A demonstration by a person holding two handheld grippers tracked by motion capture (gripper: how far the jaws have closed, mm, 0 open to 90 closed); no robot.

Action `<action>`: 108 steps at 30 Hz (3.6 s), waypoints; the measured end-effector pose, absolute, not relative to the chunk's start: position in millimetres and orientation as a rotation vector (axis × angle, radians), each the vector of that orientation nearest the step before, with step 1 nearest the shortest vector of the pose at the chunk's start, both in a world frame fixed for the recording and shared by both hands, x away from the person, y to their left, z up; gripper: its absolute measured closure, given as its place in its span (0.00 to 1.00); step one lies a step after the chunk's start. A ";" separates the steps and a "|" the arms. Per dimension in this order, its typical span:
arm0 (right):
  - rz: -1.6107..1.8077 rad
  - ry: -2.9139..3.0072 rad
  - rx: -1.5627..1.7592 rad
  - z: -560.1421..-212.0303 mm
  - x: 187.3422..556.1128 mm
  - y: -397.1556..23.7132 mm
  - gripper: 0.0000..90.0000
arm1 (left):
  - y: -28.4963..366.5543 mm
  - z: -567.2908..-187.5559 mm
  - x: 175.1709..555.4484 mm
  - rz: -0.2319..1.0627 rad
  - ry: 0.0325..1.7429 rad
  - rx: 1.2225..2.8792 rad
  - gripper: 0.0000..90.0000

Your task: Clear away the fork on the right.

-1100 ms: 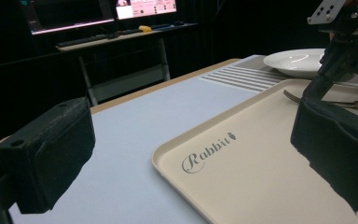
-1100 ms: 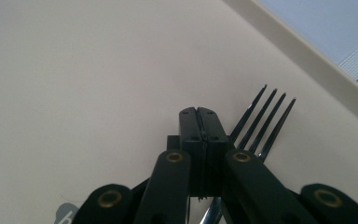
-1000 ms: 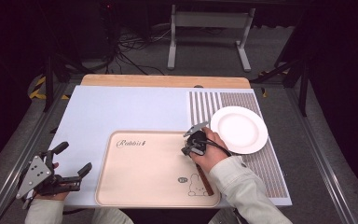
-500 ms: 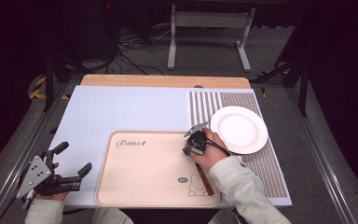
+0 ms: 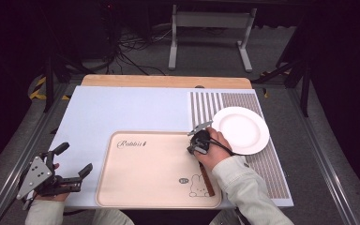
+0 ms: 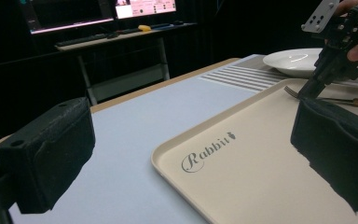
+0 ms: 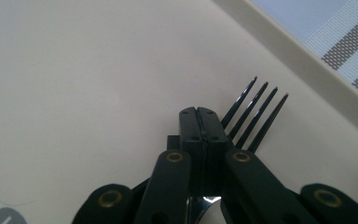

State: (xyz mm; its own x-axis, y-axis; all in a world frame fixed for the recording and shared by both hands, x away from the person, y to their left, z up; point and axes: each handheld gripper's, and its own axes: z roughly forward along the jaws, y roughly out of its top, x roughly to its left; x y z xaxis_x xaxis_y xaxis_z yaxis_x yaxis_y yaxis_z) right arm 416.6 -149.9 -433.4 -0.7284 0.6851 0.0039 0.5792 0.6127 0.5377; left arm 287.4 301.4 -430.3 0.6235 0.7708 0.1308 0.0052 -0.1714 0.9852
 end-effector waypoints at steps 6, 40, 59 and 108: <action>0.756 2.612 1.083 -432.8 418.4 -160.5 1.00 | 300.8 -430.5 287.3 0.770 0.662 1.618 0.01; 0.846 2.519 1.090 -412.1 412.6 -181.3 0.84 | 300.4 -430.7 287.5 0.769 0.662 1.617 0.01; 1.121 2.453 0.934 -377.8 389.3 -192.6 0.24 | 300.3 -430.5 287.2 0.768 0.663 1.619 0.01; 1.569 1.996 0.604 -378.6 336.7 -318.7 0.11 | 299.8 -430.4 286.8 0.773 0.663 1.619 0.00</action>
State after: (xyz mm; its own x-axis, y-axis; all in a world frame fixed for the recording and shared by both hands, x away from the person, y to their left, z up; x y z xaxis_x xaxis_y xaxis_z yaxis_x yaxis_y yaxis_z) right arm 336.7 -318.7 -378.6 -0.7620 0.6345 -0.1292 0.0243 0.2274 0.9735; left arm 286.8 299.8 -430.4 0.6213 0.7727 0.1302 0.0113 -0.1750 0.9845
